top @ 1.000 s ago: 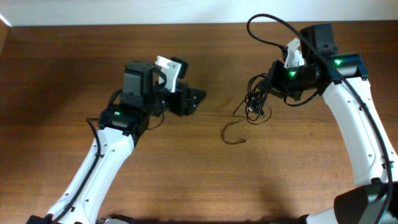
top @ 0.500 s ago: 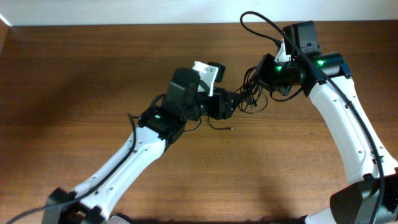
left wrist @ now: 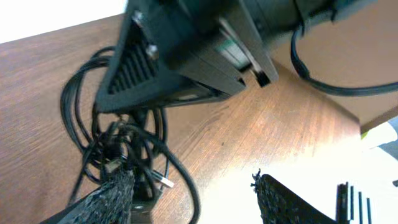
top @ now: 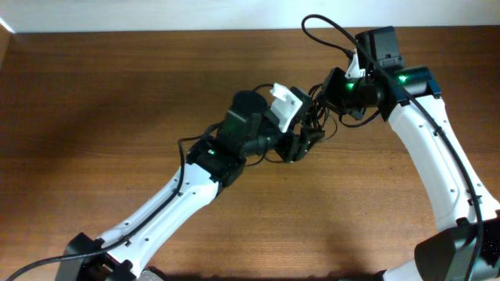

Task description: Untangle cables

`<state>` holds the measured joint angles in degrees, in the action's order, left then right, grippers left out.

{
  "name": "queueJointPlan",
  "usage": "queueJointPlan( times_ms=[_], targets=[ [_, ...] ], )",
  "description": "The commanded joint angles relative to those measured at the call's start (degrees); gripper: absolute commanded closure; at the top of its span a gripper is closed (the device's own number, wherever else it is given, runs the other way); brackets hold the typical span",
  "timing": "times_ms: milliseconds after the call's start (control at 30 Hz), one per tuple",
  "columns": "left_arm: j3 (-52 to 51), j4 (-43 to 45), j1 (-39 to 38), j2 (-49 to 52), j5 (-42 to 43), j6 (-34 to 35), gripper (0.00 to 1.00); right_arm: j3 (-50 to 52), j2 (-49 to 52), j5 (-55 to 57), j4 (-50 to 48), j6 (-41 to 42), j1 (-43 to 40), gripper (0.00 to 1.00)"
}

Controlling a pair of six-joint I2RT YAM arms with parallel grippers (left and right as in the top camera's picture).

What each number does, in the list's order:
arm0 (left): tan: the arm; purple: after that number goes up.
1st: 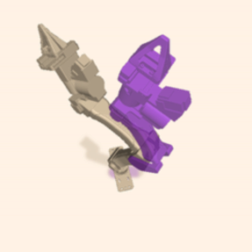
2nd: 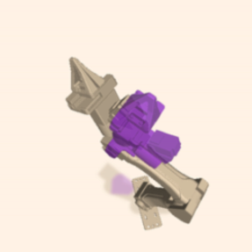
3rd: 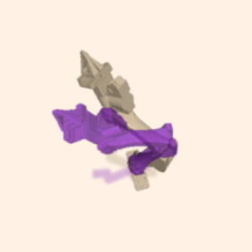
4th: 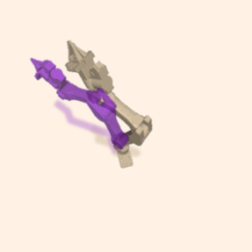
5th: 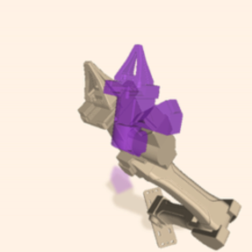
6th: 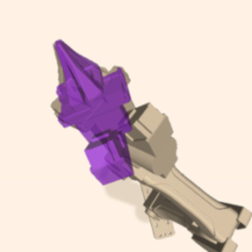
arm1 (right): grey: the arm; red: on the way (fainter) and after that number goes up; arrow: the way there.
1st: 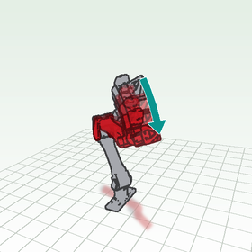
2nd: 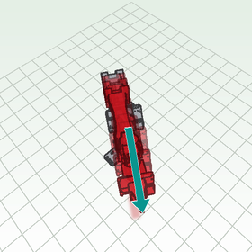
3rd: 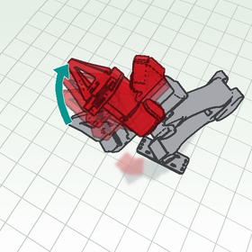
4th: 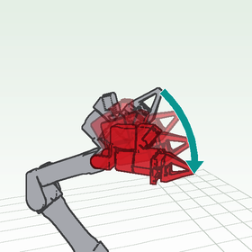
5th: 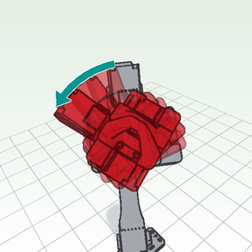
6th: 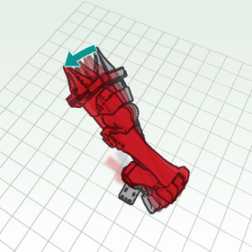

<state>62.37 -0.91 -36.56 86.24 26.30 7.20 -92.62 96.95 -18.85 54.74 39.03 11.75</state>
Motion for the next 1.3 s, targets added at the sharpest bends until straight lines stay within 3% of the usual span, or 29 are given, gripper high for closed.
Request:
queueJointPlan(
  times_ms=[0,67,167,233,400,433,467,500,900,1067,1267],
  targets=[
    [0.35,-0.17,-3.76,0.76,-13.57,-0.94,0.39,-0.28,0.22,-0.17,-0.33,0.26,0.26,0.96],
    [0.35,0.44,-5.53,2.36,-21.57,-0.17,0.41,-0.28,0.22,-0.17,-0.31,0.24,0.26,0.96],
    [0.35,1.88,-6.05,4.70,-22.75,0.74,0.53,-0.28,0.22,-0.17,-0.31,0.24,0.24,0.96],
    [0.35,2.60,-6.05,6.01,-22.88,1.07,0.67,-0.28,0.22,-0.17,-0.33,0.24,0.24,0.96],
    [0.37,5.27,-6.05,5.99,-28.26,1.09,0.78,-0.28,0.22,-0.15,0.09,-0.20,0.24,0.96],
    [0.37,5.70,-6.03,5.99,-28.26,1.09,0.84,-0.28,0.22,-0.13,0.55,-1.11,0.24,0.96],
    [0.37,6.08,-5.77,5.97,-28.20,1.09,0.98,-0.28,0.22,-0.11,1.62,-1.81,0.24,0.96],
    [0.37,5.99,-5.75,5.70,-28.17,1.07,1.00,-0.28,0.22,-0.09,2.16,-2.80,0.24,0.96],
    [0.37,-8.74,4.17,-6.45,-26.93,0.85,1.00,-0.28,0.20,-6.45,11.78,-23.32,-8.50,0.96],
    [0.37,-12.04,7.10,-7.56,-26.97,0.85,1.00,-0.28,0.20,-6.62,14.32,-26.82,-13.31,0.96],
    [0.37,-14.21,12.35,-12.24,-26.95,0.83,1.00,-0.28,0.22,-5.88,17.05,-25.07,-21.31,0.96]
  ],
)
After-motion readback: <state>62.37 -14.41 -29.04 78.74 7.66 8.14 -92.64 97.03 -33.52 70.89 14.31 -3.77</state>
